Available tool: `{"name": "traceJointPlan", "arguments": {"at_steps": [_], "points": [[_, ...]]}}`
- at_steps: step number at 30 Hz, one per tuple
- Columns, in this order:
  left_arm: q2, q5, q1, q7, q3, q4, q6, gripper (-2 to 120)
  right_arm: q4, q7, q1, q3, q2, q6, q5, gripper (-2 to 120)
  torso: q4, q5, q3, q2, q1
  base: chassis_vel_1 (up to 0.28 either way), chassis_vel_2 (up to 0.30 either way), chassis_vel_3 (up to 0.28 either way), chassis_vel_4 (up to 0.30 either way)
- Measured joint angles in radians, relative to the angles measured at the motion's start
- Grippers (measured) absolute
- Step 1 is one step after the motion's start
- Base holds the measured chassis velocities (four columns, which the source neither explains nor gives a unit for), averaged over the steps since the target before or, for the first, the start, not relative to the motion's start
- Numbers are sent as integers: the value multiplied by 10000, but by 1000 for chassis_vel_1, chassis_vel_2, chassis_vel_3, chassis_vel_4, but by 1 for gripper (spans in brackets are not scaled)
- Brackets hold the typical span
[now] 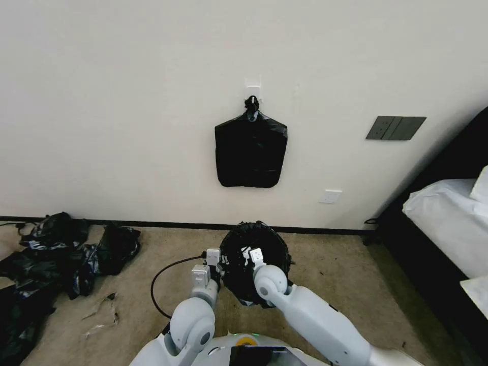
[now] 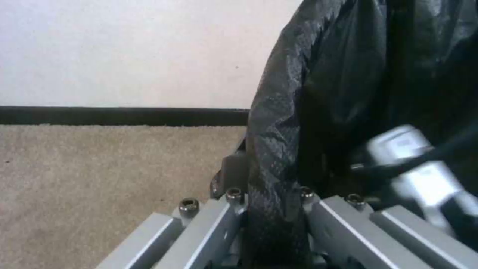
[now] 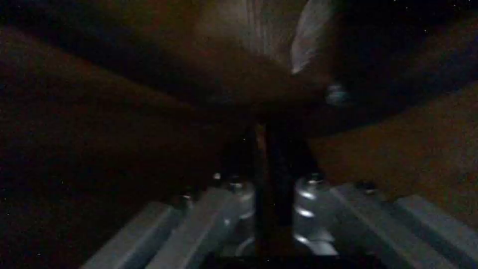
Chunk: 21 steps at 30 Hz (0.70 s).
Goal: Place a trash bag onto the trash bin.
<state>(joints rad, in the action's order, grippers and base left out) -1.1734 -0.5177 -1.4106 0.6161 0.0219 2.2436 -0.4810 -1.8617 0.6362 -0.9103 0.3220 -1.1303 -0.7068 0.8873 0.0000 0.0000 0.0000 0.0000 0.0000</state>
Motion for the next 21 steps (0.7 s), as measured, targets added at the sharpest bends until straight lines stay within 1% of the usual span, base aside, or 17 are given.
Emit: {"name": "traceJointPlan", "arguments": {"at_steps": [2, 3, 5, 6, 7, 8, 9, 10, 12, 14, 15, 16, 17, 18, 19, 21], "points": [[-8, -126, 98, 36, 51, -71, -44, 1, -564, -133, -137, -61, 309, -1, 13, 18, 0, 0, 0, 0, 0, 0, 0, 0, 0], [-8, -126, 98, 36, 51, -71, -44, 1, -564, -133, -137, -61, 309, -1, 13, 18, 0, 0, 0, 0, 0, 0, 0, 0, 0], [-19, -517, 238, 157, 129, -160, -218, 1, -1304, -266, -338, -172, 686, -1, 53, 32, 0, 0, 0, 0, 0, 0, 0, 0, 0], [-19, -517, 238, 157, 129, -160, -218, 1, -1304, -266, -338, -172, 686, -1, 53, 32, 0, 0, 0, 0, 0, 0, 0, 0, 0], [-28, -723, 295, 235, 169, -203, -319, 1, -1615, -343, -446, -229, 863, -1, 74, 37, 0, 1, 0, 0, 0, 0, 0, 0, 0], [-29, -768, 307, 253, 177, -212, -339, 1, -1668, -355, -465, -238, 891, -1, 83, 37, 0, 0, 0, 0, 0, 0, 0, 0, 0], [-66, -1257, 426, 433, 249, -320, -542, 1, -2173, -434, -633, -347, 1178, -2, 237, 46, 1, 3, -1, 0, -1, 0, 0, 0, 0], [-66, -1257, 426, 433, 249, -320, -542, 1, -2173, -434, -633, -347, 1178, -2, 237, 46, 1, 3, -1, 0, -1, 0, 0, 0, 0], [-143, -1871, 610, 668, 349, -566, -730, 1, -2823, -783, -848, -575, 1518, -2, 308, 56, -1, -1, 0, 0, 0, 0, 0, 0, 0], [-288, -2610, 878, 958, 464, -1028, -889, 1, -3628, -1263, -1197, -1053, 1804, -2, 230, 66, 0, 1, 0, 0, 0, 0, 0, 0, 0], [-288, -2610, 878, 958, 464, -1028, -889, 1, -3628, -1263, -1197, -1053, 1804, -2, 230, 66, 0, 1, 0, 0, 0, 0, 0, 0, 0], [-345, -2814, 964, 1033, 496, -1187, -926, 1, -3851, -1417, -1333, -1222, 1859, 0, 111, 69, 1, 0, 0, 0, 0, 0, 0, 0, 0], [-433, -3178, 1103, 1177, 553, -1465, -961, 1, -4211, -1670, -1594, -1505, 1941, 5, -219, 76, -1, 0, 0, 0, -1, 0, 0, 0, 0], [-433, -3178, 1103, 1177, 553, -1465, -961, 1, -4211, -1670, -1594, -1505, 1941, 5, -219, 76, -1, 0, 0, 0, -1, 0, 0, 0, 0], [-487, -3430, 1189, 1263, 587, -1624, -974, 1, -4364, -1778, -1717, -1640, 1970, 7, -413, 81, 0, 1, 0, 0, -1, 0, 0, 0, 0], [-561, -4272, 1410, 1469, 657, -1947, -1028, 1, -4825, -2022, -2193, -2064, 2001, 18, -966, 91, 0, 2, 0, 0, 0, 0, 0, 0, 0]]}}
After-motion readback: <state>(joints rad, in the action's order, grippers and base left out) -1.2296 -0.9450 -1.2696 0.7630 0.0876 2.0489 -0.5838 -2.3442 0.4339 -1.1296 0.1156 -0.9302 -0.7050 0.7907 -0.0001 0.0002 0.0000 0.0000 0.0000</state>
